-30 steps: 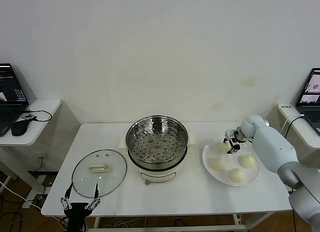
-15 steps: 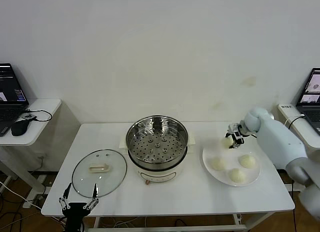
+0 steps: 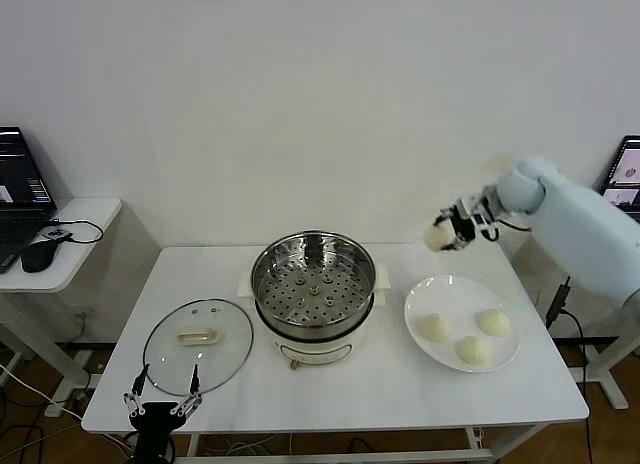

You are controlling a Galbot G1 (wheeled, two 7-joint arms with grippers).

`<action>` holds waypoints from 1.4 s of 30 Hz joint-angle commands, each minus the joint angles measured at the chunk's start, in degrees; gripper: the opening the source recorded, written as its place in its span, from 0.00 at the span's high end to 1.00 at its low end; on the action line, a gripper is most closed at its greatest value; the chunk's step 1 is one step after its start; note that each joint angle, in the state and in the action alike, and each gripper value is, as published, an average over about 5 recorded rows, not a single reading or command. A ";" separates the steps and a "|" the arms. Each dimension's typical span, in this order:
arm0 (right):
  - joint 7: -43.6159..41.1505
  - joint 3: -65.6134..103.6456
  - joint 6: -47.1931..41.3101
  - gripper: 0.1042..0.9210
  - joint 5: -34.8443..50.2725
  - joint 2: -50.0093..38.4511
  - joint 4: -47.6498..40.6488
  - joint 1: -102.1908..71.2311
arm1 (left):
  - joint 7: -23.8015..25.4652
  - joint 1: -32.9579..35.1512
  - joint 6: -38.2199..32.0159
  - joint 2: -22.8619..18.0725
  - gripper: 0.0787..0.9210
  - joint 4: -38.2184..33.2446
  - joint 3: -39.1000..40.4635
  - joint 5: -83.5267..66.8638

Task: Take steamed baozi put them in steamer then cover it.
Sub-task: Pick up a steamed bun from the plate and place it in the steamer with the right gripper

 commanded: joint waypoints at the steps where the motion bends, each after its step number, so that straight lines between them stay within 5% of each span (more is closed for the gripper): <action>1: 2.30 -10.16 0.40 0.38 8.80 6.44 4.90 10.73 | -0.10 0.07 -0.94 -0.27 0.12 0.02 -0.53 -0.60; 18: 9.21 -20.84 16.26 0.37 -9.64 26.84 -6.12 5.38 | -0.03 0.11 -1.49 -0.49 0.12 -1.43 -3.21 -0.06; 42: 12.47 -18.21 25.15 0.32 -23.85 30.52 -16.79 -1.60 | 0.14 -1.10 -1.48 -0.66 0.12 -0.20 -2.40 0.13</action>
